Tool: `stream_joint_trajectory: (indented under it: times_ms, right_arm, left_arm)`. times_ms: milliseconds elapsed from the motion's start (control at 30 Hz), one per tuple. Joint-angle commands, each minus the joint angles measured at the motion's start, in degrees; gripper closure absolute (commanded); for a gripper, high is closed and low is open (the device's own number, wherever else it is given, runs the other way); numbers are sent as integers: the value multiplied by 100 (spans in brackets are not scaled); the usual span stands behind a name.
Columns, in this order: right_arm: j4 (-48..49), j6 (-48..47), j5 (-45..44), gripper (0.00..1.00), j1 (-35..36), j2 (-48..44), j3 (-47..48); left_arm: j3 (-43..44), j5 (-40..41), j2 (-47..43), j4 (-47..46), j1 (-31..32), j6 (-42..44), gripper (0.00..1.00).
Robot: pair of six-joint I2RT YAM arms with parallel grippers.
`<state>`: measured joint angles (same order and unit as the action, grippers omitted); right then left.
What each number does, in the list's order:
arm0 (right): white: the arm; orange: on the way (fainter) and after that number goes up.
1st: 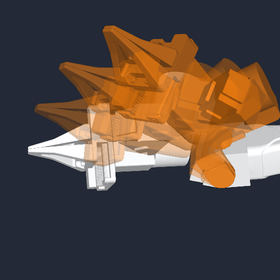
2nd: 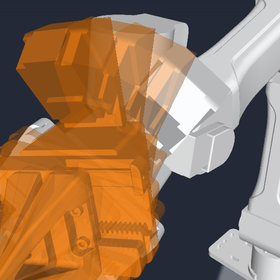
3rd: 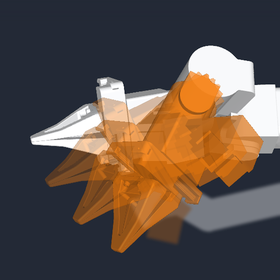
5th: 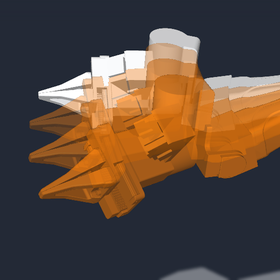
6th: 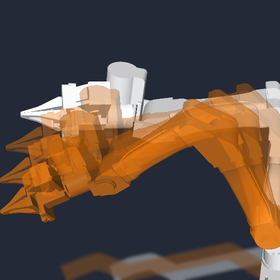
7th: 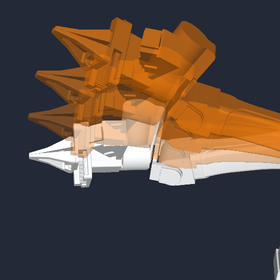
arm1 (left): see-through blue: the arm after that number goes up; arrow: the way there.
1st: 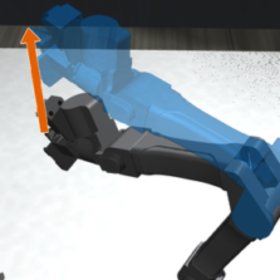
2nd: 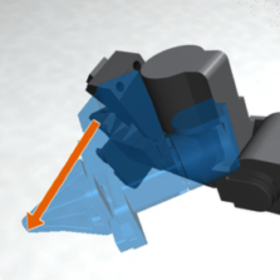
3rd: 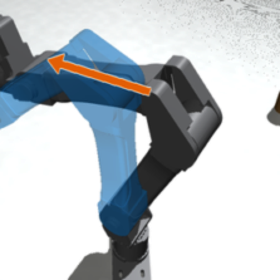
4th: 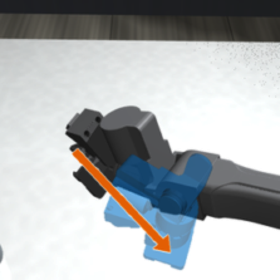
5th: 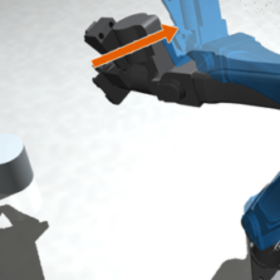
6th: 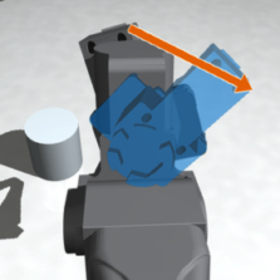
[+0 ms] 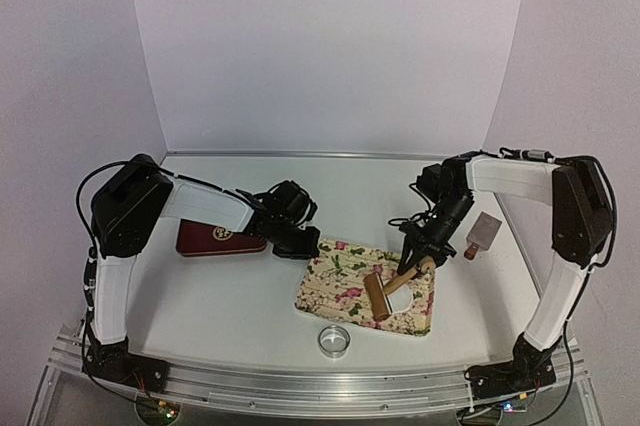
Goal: Roll out the dumpling wrappers from the dough
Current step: Flatten out the dough on the work surface.
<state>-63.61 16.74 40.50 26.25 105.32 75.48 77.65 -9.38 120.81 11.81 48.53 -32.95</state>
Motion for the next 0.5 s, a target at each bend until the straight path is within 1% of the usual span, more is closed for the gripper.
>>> stream_joint_trajectory:
  times_ms: [0, 200, 467]
  right_arm:
    - [-99, 37, -2576, 100, -588, 115, -503]
    - [-396, -351, -2714, 100, -1101, -152, -532]
    - [-473, -501, -2805, 100, -1391, -281, -621]
  left_arm:
    - [-514, 225, 51, 856, -24, 217, 100]
    - [-709, 273, -95, 858, -172, 300, 100]
    - [-662, 295, -117, 923, -262, 364, 100]
